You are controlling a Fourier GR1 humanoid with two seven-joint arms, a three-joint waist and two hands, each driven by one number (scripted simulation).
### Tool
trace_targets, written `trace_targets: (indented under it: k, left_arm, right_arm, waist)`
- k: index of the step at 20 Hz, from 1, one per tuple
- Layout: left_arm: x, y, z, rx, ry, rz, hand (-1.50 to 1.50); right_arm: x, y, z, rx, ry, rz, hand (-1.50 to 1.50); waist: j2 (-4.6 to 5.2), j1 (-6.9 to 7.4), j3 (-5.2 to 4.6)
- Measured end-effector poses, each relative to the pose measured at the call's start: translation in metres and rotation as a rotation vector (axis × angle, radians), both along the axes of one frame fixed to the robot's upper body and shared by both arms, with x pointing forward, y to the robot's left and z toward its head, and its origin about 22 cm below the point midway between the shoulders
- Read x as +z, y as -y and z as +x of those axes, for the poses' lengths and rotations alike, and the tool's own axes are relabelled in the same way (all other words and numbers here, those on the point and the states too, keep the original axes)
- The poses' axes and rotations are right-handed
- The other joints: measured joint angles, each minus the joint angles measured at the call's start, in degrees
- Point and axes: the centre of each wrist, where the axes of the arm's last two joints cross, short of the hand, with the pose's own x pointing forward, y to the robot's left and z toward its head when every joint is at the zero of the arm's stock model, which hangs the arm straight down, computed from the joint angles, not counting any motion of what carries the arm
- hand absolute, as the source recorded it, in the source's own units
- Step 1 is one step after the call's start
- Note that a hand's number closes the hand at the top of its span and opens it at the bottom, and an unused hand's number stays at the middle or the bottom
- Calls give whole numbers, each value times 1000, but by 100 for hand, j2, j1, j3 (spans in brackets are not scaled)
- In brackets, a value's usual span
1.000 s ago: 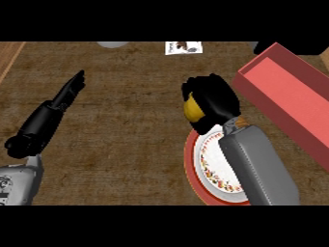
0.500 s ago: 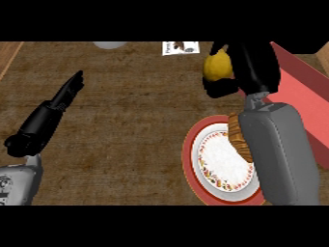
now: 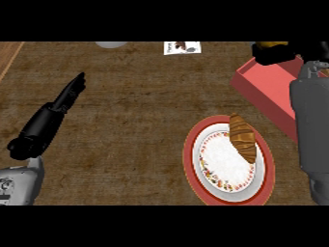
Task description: Pick the lemon from the plate and place it in the cardboard box
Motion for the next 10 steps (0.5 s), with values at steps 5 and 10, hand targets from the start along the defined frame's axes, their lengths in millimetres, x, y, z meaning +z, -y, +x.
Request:
trace_targets:
  k: [5,10]
  left_arm:
    - [3,4,0,-2,9,-6,0]
    - [6,-1,5,-2,8,-6,0]
  right_arm:
    - [-5,51,13,-60,-103,-72,150]
    - [-18,91,20,-68,-336,-82,150]
  waist:
    - [13,15,1]
    - [32,37,1]
